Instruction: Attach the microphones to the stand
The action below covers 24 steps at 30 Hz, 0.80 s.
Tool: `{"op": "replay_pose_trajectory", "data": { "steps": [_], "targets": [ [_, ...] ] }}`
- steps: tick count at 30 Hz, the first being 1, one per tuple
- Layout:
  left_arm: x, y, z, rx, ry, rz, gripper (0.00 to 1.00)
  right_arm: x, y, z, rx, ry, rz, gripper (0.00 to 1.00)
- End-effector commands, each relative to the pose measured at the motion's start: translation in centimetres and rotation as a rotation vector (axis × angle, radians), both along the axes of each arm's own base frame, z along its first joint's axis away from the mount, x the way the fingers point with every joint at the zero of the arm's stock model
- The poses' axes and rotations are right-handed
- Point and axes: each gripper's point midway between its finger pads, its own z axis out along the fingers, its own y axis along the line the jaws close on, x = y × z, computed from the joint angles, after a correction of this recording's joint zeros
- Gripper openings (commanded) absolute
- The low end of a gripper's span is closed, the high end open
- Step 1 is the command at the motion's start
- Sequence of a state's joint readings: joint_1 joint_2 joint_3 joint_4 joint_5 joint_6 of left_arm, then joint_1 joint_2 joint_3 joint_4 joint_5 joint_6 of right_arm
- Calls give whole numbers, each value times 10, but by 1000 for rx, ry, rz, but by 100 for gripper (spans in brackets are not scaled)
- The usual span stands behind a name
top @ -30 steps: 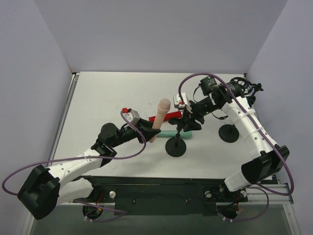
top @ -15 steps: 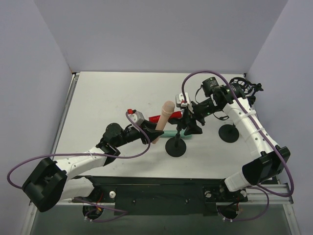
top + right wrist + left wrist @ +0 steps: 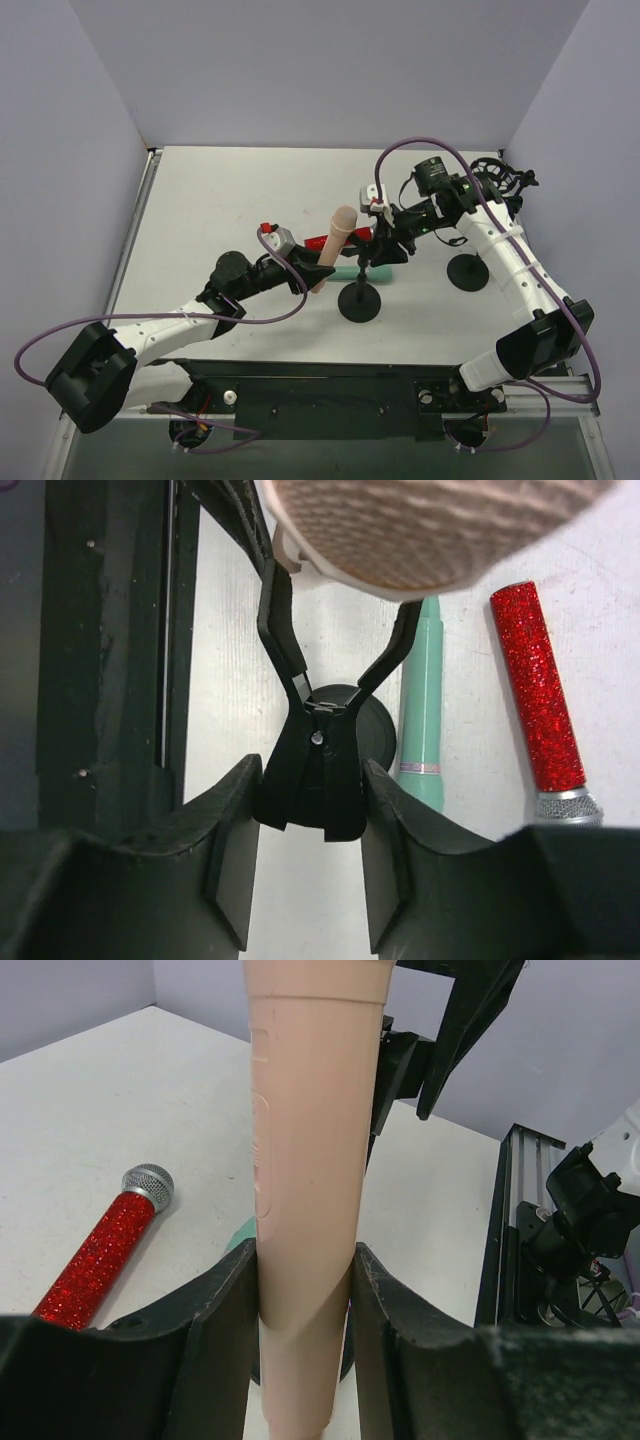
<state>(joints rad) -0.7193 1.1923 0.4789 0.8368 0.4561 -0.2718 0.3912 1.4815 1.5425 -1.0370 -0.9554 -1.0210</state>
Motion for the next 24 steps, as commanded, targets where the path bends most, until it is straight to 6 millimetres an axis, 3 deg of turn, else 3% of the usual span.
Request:
{"op": "replay_pose_trajectory", "data": {
  "steps": [1, 7, 15, 17, 20, 24],
  "targets": [
    [-3, 1, 33, -74, -110, -4, 0, -9, 0, 6, 34, 16, -11, 18],
    [-6, -3, 34, -82, -135, -35, 0, -9, -2, 7, 35, 13, -20, 6],
    [3, -16, 24, -55, -153, -62, 0, -13, 2, 6, 58, 50, -12, 3],
    [3, -20, 22, -58, -155, -71, 0, -12, 2, 6, 61, 61, -28, 13],
    [4, -23, 22, -63, -162, -78, 0, -10, 4, 5, 72, 72, -48, 44],
    [4, -25, 24, -66, -172, -77, 0, -10, 5, 3, 75, 84, -63, 45]
  ]
}}
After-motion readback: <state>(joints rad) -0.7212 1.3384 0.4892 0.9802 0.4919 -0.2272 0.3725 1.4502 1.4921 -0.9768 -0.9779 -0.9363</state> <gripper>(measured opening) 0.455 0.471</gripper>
